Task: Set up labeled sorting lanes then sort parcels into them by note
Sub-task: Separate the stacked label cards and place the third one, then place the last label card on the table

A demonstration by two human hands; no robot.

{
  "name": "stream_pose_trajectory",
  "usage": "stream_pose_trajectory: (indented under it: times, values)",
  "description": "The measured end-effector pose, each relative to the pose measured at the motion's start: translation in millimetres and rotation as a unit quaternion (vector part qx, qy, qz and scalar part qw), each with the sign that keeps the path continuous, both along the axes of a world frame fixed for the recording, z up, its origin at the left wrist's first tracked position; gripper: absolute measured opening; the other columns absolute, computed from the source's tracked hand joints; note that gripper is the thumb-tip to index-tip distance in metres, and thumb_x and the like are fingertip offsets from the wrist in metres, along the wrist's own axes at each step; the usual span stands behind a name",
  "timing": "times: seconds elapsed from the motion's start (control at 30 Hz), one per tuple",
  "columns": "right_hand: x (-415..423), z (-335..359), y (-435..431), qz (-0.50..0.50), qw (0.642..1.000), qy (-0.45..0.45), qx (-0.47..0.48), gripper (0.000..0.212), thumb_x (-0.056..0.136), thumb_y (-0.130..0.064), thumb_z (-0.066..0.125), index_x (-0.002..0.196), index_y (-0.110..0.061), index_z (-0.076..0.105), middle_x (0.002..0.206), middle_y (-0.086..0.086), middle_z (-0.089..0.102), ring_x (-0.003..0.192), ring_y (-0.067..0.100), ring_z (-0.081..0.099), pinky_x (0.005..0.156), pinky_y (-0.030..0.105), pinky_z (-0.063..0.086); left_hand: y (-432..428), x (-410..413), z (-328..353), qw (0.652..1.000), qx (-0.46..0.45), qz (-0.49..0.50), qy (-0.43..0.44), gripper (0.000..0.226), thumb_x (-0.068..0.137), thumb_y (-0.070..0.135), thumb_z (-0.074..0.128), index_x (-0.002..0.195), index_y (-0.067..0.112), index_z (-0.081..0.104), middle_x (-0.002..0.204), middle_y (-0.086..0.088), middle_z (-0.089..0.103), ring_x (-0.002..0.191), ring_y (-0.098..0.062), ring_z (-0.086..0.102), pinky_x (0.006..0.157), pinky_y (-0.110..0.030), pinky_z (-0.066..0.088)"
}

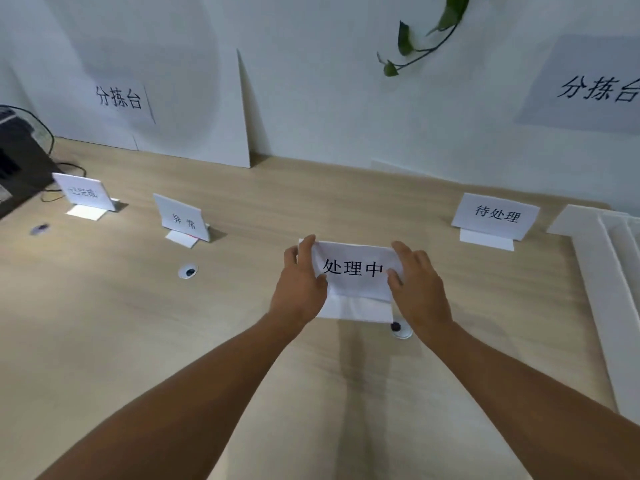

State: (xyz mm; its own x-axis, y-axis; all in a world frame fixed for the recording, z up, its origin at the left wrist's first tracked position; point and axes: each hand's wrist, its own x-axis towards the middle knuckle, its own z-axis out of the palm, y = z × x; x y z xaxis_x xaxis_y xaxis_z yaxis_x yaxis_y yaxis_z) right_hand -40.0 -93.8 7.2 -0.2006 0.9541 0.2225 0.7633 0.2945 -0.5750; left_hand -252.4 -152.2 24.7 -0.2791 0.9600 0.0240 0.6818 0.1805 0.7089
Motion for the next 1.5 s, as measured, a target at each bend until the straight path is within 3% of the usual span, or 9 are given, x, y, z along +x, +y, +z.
stream_pose_trajectory:
  times: [0.1, 0.23, 0.4, 0.73, 0.83, 0.93, 1.03, 1.2, 1.5]
  values:
    - [-51, -2, 3, -0.022, 1.0, 0.003, -0.006, 0.049, 0.101, -0.013, 0.053, 0.148, -0.02, 0.045, 0.124, 0.009, 0.052, 0.093, 0.032, 0.061, 0.077, 0.039, 0.051, 10, -50, -8, 1.0, 0.007, -0.022, 0.01, 0.074, 0.096, 0.012, 0.06, 0.157, 0.022, 0.021, 0.155, -0.01, 0.027, 0.118, -0.036, 0.058, 0.085, -0.043, 0.055]
    - [-107, -10, 19, -0.041, 0.998, -0.034, 0.028, 0.045, 0.094, -0.001, 0.063, 0.138, -0.009, 0.056, 0.116, 0.016, 0.059, 0.084, 0.037, 0.063, 0.066, 0.04, 0.054, 36, -103, -27, 1.0, -0.002, -0.016, 0.005, 0.073, 0.094, 0.009, 0.061, 0.155, 0.024, 0.023, 0.151, -0.009, 0.032, 0.12, -0.035, 0.056, 0.084, -0.038, 0.049]
    - [-143, -41, 57, -0.066, 0.996, -0.052, -0.044, 0.046, 0.102, -0.016, 0.049, 0.148, -0.019, 0.046, 0.125, 0.011, 0.052, 0.092, 0.038, 0.062, 0.079, 0.045, 0.053, 80, -144, -60, 0.999, -0.01, -0.034, -0.003, 0.071, 0.094, 0.008, 0.061, 0.154, 0.024, 0.025, 0.15, -0.01, 0.033, 0.121, -0.035, 0.056, 0.084, -0.036, 0.047]
    - [-171, -120, 109, -0.061, 0.996, -0.047, -0.047, 0.045, 0.099, -0.009, 0.053, 0.144, -0.015, 0.052, 0.12, 0.013, 0.056, 0.092, 0.038, 0.062, 0.077, 0.046, 0.052, 136, -175, -141, 0.999, -0.023, -0.042, -0.009, 0.074, 0.093, 0.006, 0.062, 0.154, 0.024, 0.024, 0.15, -0.01, 0.032, 0.118, -0.035, 0.056, 0.078, -0.034, 0.044]
    - [-167, -129, 109, -0.057, 0.996, -0.036, -0.06, 0.053, 0.101, -0.013, 0.053, 0.152, -0.021, 0.044, 0.122, 0.01, 0.057, 0.091, 0.035, 0.063, 0.076, 0.044, 0.053, 130, -174, -146, 0.999, -0.016, -0.04, 0.002, 0.08, 0.094, 0.01, 0.064, 0.158, 0.027, 0.019, 0.155, -0.007, 0.029, 0.129, -0.03, 0.05, 0.085, -0.032, 0.045]
    - [-155, -120, 100, -0.033, 0.997, -0.033, -0.068, 0.072, 0.099, -0.024, 0.056, 0.16, -0.036, 0.021, 0.127, 0.006, 0.055, 0.098, 0.029, 0.061, 0.08, 0.041, 0.054, 123, -168, -131, 1.0, -0.008, -0.02, 0.009, 0.084, 0.095, 0.016, 0.066, 0.16, 0.03, 0.015, 0.161, -0.013, 0.02, 0.145, -0.032, 0.033, 0.109, -0.043, 0.042]
    - [-121, -99, 95, -0.043, 0.997, 0.006, -0.064, 0.086, 0.094, -0.033, 0.06, 0.16, -0.043, 0.007, 0.146, 0.004, 0.045, 0.118, 0.028, 0.057, 0.092, 0.045, 0.053, 125, -147, -99, 0.998, 0.039, 0.005, 0.04, 0.079, 0.095, 0.02, 0.065, 0.159, 0.028, 0.02, 0.165, -0.015, 0.015, 0.153, -0.033, 0.015, 0.119, -0.05, 0.028]
    - [6, -63, 107, -0.079, 0.995, -0.03, -0.054, 0.077, 0.095, -0.038, 0.059, 0.16, -0.037, 0.018, 0.152, 0.003, 0.04, 0.129, 0.027, 0.051, 0.098, 0.044, 0.051, 152, -47, -48, 0.987, 0.12, -0.045, 0.093, 0.069, 0.094, 0.021, 0.068, 0.153, 0.01, 0.034, 0.161, -0.019, 0.021, 0.15, -0.041, 0.013, 0.12, -0.058, 0.024]
    - [258, -48, 161, -0.198, 0.978, -0.034, -0.046, 0.073, 0.092, -0.035, 0.066, 0.156, -0.034, 0.031, 0.15, 0.002, 0.043, 0.131, 0.021, 0.05, 0.097, 0.033, 0.043, 229, 154, -60, 0.986, 0.054, -0.157, 0.027, 0.07, 0.097, 0.032, 0.064, 0.156, 0.013, 0.032, 0.16, -0.015, 0.028, 0.15, -0.034, 0.02, 0.122, -0.046, 0.021]
